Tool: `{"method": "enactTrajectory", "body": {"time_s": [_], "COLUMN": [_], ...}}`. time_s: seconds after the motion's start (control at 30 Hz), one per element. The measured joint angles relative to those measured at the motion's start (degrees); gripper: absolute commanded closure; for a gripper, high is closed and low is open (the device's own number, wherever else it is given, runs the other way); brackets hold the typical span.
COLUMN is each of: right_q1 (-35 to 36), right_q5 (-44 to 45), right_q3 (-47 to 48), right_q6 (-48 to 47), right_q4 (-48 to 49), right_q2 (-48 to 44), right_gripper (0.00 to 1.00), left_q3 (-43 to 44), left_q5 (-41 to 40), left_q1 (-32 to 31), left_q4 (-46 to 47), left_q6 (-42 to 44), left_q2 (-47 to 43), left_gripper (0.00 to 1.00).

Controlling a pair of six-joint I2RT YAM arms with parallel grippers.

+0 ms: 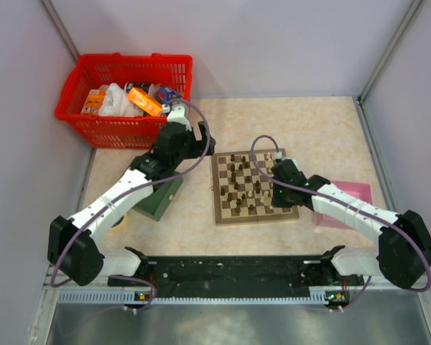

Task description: Set up the chess pieces on the board

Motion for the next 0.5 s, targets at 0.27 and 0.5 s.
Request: {"method": "enactTrajectory", "body": {"time_s": [0.27,0.5], "right_q1": [0.02,0.00], "right_q5": [6.27,11.74], "right_q3": [0.04,0.07], "right_q6": [-0.44,-0.72], "right_q4": [-3.02,-4.96], "right_q2": [-1.33,-2.08], "right_gripper": [0.92,0.91], "left_q3": [-0.09,-0.33], "left_q5": [0.04,0.35], "left_q1": [0.44,0.63], "left_q4": [0.00,0.02], "left_q6": [0.00,0.00], "left_q2": [-0.07,-0.57], "left_gripper": [0.01,0.01]}}
